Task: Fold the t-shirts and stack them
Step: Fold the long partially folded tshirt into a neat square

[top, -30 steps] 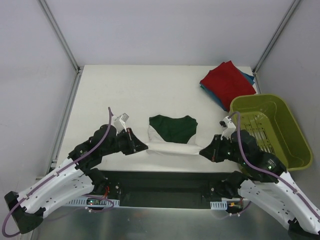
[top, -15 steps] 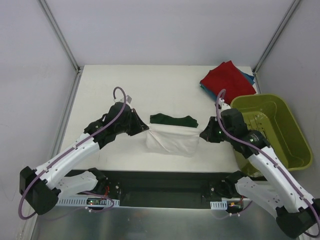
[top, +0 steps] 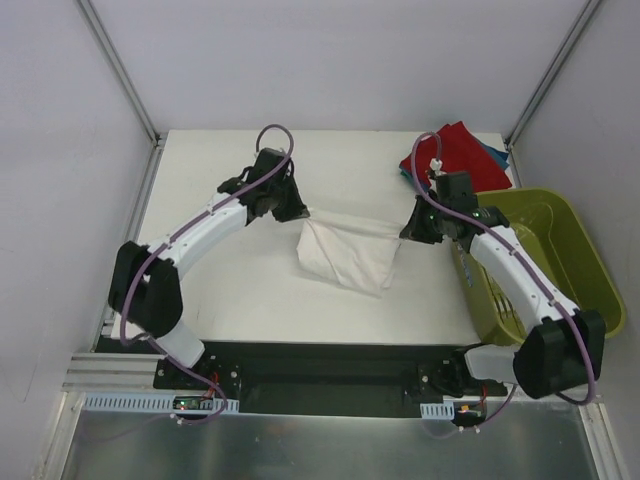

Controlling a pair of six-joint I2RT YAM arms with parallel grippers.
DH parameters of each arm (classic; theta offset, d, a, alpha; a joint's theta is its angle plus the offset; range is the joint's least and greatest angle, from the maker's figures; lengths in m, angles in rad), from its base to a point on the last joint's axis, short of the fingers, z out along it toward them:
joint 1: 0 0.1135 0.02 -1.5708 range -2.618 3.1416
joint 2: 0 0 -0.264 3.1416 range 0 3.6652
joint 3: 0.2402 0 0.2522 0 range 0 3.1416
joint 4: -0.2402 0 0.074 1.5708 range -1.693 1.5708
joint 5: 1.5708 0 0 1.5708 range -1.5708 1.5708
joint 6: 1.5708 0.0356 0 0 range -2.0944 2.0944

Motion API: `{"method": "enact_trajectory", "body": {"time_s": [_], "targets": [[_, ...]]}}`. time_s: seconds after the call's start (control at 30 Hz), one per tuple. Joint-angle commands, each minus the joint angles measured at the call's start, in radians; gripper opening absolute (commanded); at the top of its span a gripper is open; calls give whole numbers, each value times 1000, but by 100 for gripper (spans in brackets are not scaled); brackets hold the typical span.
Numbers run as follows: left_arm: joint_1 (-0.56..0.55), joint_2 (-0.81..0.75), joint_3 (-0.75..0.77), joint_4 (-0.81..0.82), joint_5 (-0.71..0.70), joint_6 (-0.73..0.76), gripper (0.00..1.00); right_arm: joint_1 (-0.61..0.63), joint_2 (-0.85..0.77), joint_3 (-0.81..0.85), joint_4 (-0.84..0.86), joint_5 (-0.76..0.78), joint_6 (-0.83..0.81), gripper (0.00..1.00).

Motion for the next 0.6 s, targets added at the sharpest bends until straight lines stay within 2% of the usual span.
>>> {"method": "enact_trajectory", "body": {"time_s": [0.0, 0.2, 0.37, 0.57], "targets": [[62, 151, 160, -29, -2, 113, 1, -75, 127, 86, 13, 25, -46, 1], [91, 404, 389, -28, 149, 190, 7, -120, 313, 176, 34, 46, -52, 0], [93, 573, 560, -29, 302, 276, 9, -128, 396, 219, 39, 104, -41, 1], [94, 696, 663, -28, 331, 310, 19, -143, 459, 232, 30, 150, -15, 1]]}}
